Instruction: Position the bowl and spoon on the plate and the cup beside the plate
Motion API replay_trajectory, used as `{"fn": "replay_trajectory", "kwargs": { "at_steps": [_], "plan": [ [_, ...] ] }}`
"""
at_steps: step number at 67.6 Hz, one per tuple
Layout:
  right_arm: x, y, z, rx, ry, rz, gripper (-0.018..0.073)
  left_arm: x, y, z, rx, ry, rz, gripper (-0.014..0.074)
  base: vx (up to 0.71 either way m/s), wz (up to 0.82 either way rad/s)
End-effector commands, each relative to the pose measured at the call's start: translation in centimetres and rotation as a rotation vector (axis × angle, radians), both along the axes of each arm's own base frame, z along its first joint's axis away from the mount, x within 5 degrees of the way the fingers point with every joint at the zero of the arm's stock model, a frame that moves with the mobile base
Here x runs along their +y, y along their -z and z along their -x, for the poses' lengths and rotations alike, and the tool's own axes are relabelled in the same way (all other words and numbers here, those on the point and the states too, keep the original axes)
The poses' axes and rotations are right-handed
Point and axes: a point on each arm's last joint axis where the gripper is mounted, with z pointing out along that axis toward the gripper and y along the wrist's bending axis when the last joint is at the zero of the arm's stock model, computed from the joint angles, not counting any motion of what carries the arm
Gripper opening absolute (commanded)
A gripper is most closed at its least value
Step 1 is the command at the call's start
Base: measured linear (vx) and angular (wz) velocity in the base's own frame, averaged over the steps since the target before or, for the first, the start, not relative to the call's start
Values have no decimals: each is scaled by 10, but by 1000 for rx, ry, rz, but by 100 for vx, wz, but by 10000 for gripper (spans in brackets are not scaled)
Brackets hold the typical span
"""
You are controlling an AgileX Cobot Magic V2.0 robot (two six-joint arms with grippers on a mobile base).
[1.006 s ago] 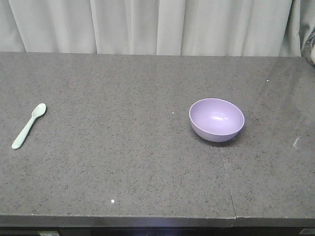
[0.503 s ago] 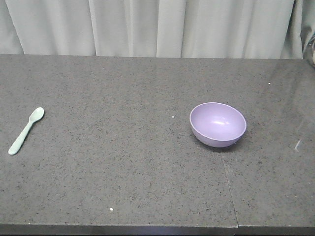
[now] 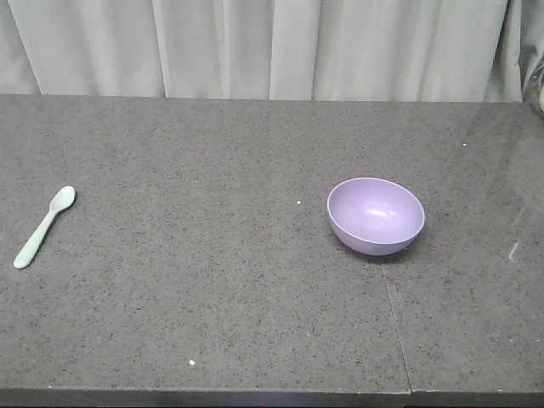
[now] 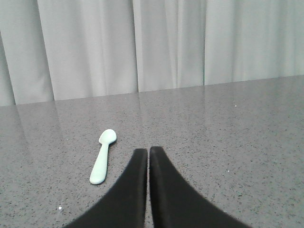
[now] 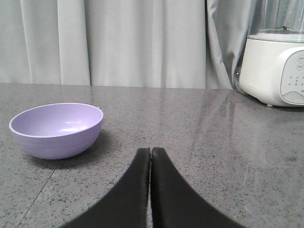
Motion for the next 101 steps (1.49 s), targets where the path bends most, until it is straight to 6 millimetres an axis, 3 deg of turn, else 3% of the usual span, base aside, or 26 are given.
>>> {"fn": "replay_trajectory", "kwargs": {
  "at_steps": [1, 66, 71, 78, 86, 101],
  "plan": [
    [0, -6, 1, -85, -3, 10, -4, 0, -16, 2, -107, 2, 25, -7, 0, 0],
    [0, -6, 1, -86, -3, 9, -4, 0, -16, 2, -107, 2, 25, -7, 0, 0],
    [0, -10, 2, -97, -4, -11, -4, 0, -24, 4, -130, 4, 45, -7, 0, 0],
    [0, -27, 5, -99, -4, -23, -4, 1, -53, 11, -186, 11, 102, -7, 0, 0],
    [1, -62, 14, -108, -4, -15, -4, 2, -90, 21, -177, 16, 111, -7, 0, 0],
    [0, -122, 13, 59, 0, 91, -4, 0, -135, 13, 125, 12, 72, -7, 0, 0]
  ]
}}
